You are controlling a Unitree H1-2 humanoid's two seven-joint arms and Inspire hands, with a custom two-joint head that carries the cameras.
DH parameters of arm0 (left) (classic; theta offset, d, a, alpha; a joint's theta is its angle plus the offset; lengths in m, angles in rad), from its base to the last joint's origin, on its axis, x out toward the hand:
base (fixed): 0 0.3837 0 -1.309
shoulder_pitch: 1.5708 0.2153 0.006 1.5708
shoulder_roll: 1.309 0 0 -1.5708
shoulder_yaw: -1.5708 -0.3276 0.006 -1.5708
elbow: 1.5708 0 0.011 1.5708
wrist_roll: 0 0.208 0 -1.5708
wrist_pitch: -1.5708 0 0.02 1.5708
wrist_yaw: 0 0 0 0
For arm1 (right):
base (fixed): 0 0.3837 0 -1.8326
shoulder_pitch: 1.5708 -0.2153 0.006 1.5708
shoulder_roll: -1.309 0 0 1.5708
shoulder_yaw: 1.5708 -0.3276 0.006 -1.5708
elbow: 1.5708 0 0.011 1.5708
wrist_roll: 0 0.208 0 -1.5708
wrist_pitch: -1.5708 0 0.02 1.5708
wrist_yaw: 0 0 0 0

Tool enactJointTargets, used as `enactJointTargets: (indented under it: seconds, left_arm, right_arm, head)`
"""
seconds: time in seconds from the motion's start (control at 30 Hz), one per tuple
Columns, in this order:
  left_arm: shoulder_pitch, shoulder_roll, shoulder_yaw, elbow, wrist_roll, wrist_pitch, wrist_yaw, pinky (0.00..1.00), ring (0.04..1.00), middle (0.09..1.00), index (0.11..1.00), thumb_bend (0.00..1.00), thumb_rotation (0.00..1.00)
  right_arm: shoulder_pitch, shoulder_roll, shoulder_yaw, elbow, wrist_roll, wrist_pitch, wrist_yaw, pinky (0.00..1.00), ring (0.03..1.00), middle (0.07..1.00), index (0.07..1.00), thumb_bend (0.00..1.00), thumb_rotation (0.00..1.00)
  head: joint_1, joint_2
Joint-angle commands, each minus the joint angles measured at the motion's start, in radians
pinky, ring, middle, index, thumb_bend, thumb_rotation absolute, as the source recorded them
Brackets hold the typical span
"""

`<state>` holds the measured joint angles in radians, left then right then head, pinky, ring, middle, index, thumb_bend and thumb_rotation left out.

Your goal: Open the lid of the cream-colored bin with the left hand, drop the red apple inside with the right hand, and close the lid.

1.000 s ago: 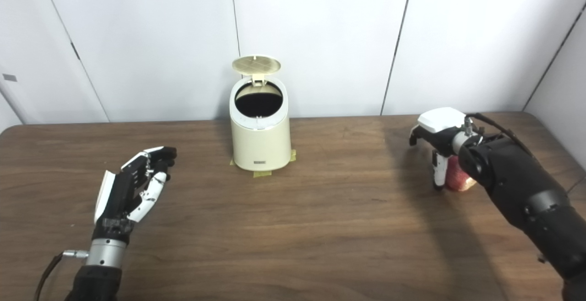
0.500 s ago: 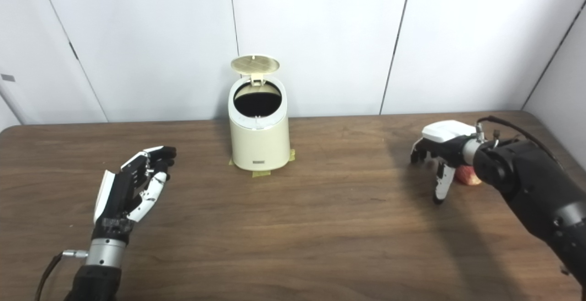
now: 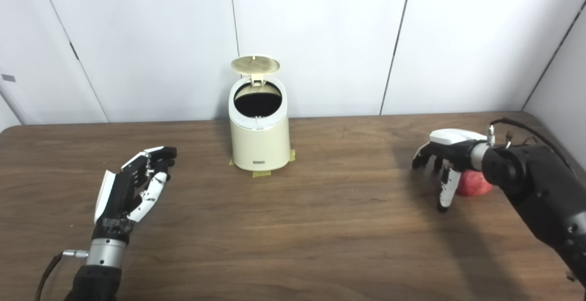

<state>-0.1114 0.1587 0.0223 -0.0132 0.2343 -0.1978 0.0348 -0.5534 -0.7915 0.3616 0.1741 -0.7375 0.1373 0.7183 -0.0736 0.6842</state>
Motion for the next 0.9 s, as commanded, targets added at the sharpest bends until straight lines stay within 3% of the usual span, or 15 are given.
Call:
enactJointTargets:
  seconds: [0.0, 0.13, 0.37, 0.5, 0.63, 0.87]
  left_arm:
    - [-0.034, 0.010, 0.002, -0.027, -0.002, -0.028, 0.006, 0.59, 0.713, 0.737, 0.718, 0.26, 0.57]
    - [-0.032, 0.011, 0.002, -0.030, -0.006, -0.031, 0.002, 0.60, 0.715, 0.740, 0.720, 0.26, 0.56]
    - [-0.033, 0.014, 0.001, -0.030, 0.003, -0.035, 0.005, 0.59, 0.713, 0.737, 0.720, 0.26, 0.58]
    - [-0.034, 0.012, 0.004, -0.028, -0.007, -0.031, 0.005, 0.59, 0.712, 0.735, 0.719, 0.27, 0.58]
    - [-0.036, 0.016, 0.004, -0.021, -0.009, -0.038, 0.003, 0.59, 0.717, 0.739, 0.723, 0.27, 0.58]
    - [-0.038, 0.025, 0.005, -0.009, -0.020, -0.052, -0.001, 0.59, 0.716, 0.739, 0.722, 0.28, 0.58]
  right_arm:
    - [-0.024, -0.044, 0.025, -0.002, -0.035, -0.006, 0.046, 0.62, 0.785, 0.841, 0.785, 0.96, 0.14]
    - [-0.039, -0.061, 0.073, -0.009, -0.083, -0.035, 0.072, 0.61, 0.757, 0.832, 0.793, 0.96, 0.19]
    - [-0.045, -0.095, 0.122, -0.048, -0.166, -0.115, 0.063, 0.61, 0.775, 0.851, 0.790, 0.95, 0.18]
    - [-0.035, -0.114, 0.109, -0.077, -0.184, -0.124, 0.073, 0.62, 0.770, 0.844, 0.787, 0.97, 0.18]
    - [-0.026, -0.125, 0.104, -0.094, -0.215, -0.106, 0.085, 0.57, 0.723, 0.854, 0.790, 0.98, 0.20]
    - [0.029, -0.144, 0.030, -0.136, -0.203, -0.075, 0.077, 0.55, 0.691, 0.816, 0.809, 0.99, 0.20]
  head:
    - [-0.001, 0.000]
    - [-0.007, 0.002]
    - [-0.011, 0.006]
    - [-0.027, 0.006]
    - [-0.031, 0.006]
    - [-0.047, 0.008]
